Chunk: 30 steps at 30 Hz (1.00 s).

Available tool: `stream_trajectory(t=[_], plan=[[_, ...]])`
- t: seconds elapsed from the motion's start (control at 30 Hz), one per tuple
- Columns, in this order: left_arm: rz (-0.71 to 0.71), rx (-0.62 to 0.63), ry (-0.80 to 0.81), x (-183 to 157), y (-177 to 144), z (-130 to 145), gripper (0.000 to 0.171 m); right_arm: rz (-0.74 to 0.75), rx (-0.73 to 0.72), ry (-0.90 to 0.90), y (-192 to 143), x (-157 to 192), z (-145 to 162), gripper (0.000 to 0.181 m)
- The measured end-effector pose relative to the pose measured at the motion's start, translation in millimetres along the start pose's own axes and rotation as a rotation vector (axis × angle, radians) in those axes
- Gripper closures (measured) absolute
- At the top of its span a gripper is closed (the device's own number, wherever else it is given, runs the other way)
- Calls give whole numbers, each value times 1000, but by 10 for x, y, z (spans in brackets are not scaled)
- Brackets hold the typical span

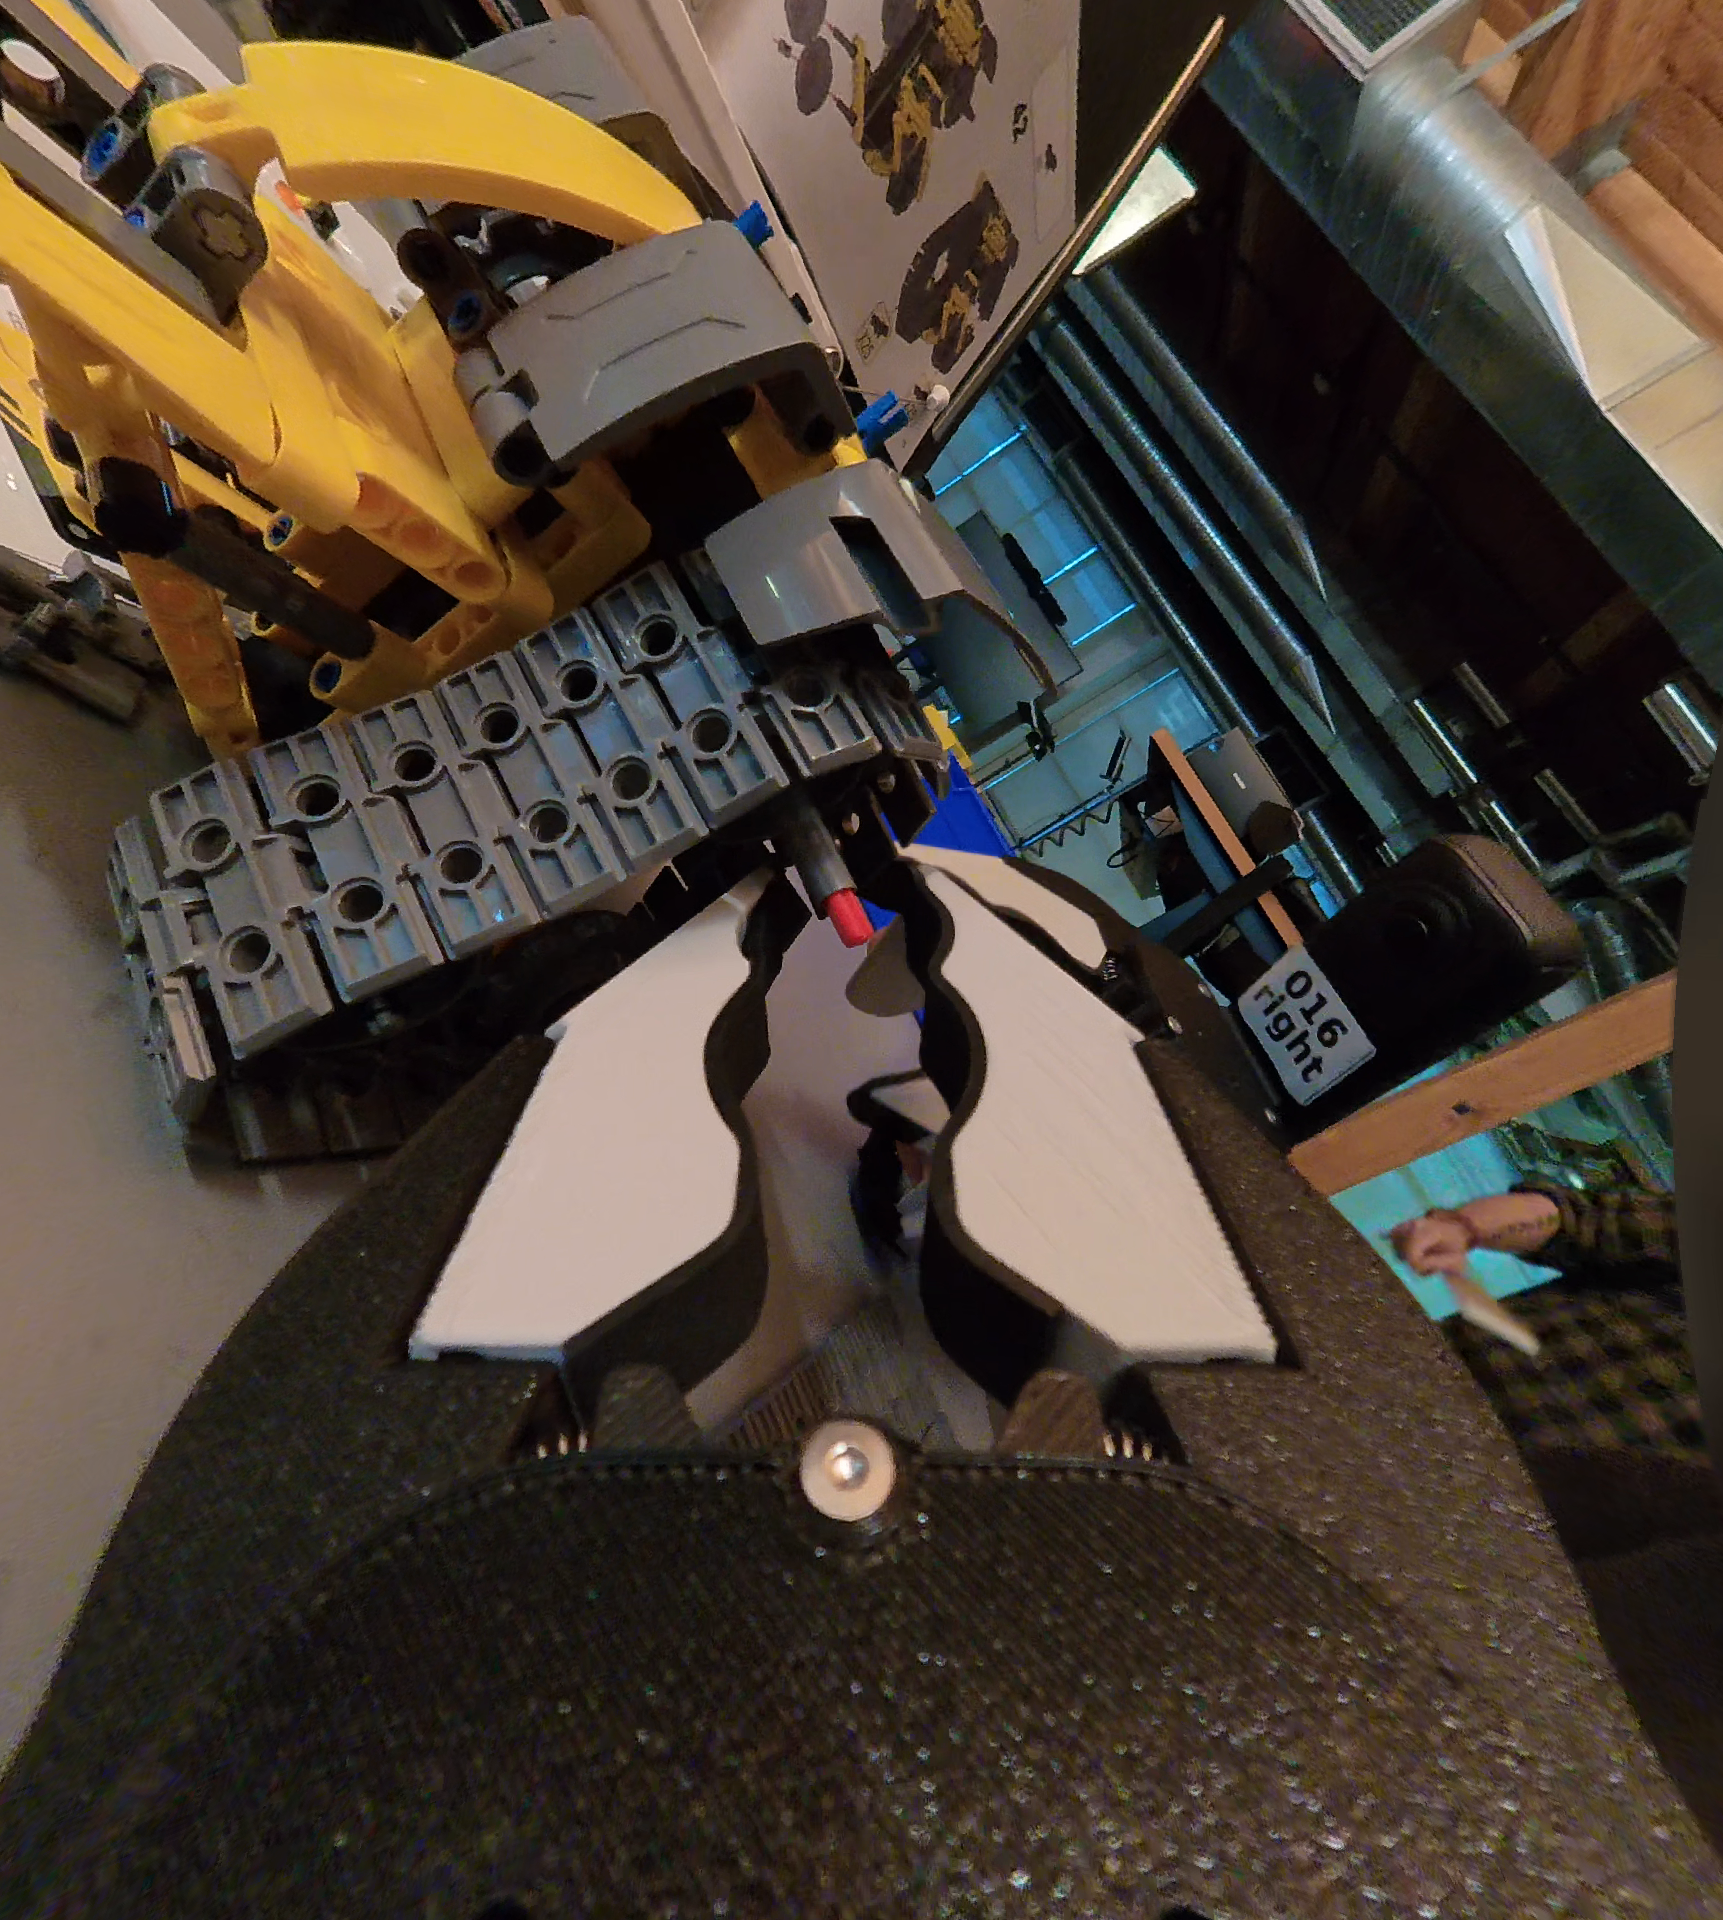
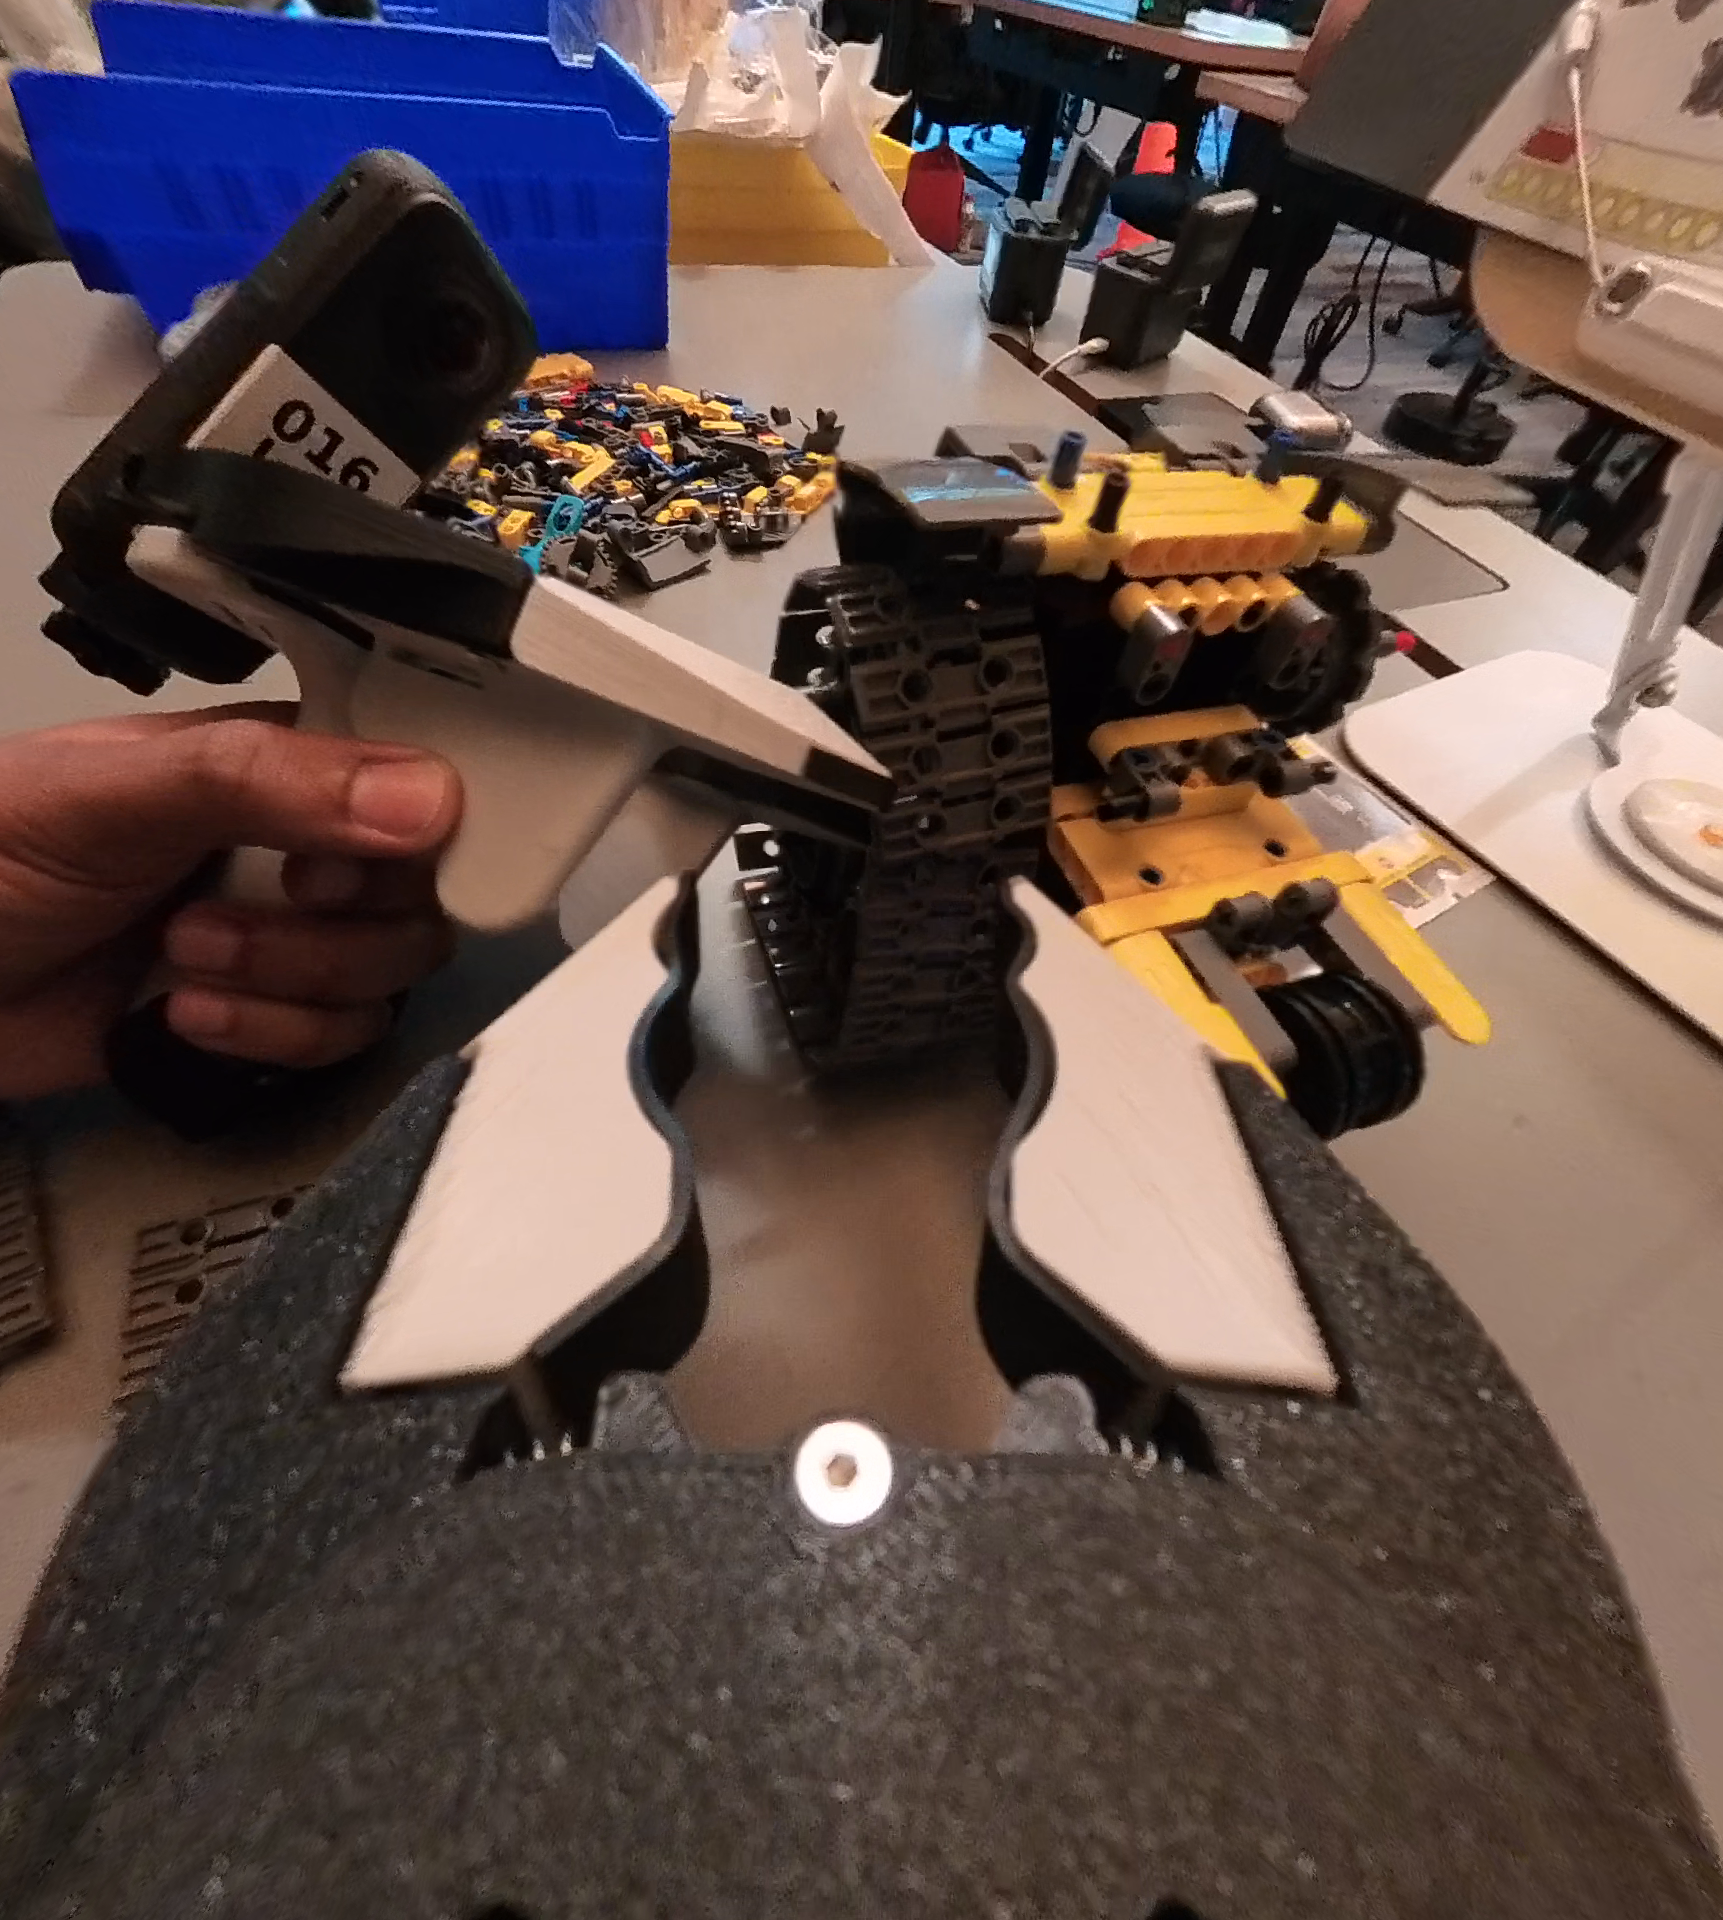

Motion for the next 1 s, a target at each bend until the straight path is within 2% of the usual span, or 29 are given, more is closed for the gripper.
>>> stream_trajectory(t=[0.13,0.3,0.73,1.0], plan=[[4,-1,-6,1,-2,1,151,17,-16,-107,18,54,-13,114],[5,-2,-7,-2,-2,4,151,21,-10,-220,35,96,-7,114],[26,-30,-51,22,-41,-8,146,-73,11,-212,83,64,11,115],[15,-30,-8,-11,-43,-3,146,-70,12,-200,82,69,-6,116]])
Point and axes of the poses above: each gripper's, where its closed fingertips meet, y out along the fingers, z out of its underside, x = y × z across the jaws, the point moved 10 cm from there along -y, back along the fingers, and after that the axes turned 11 degrees about y, right-handed, at the moved point
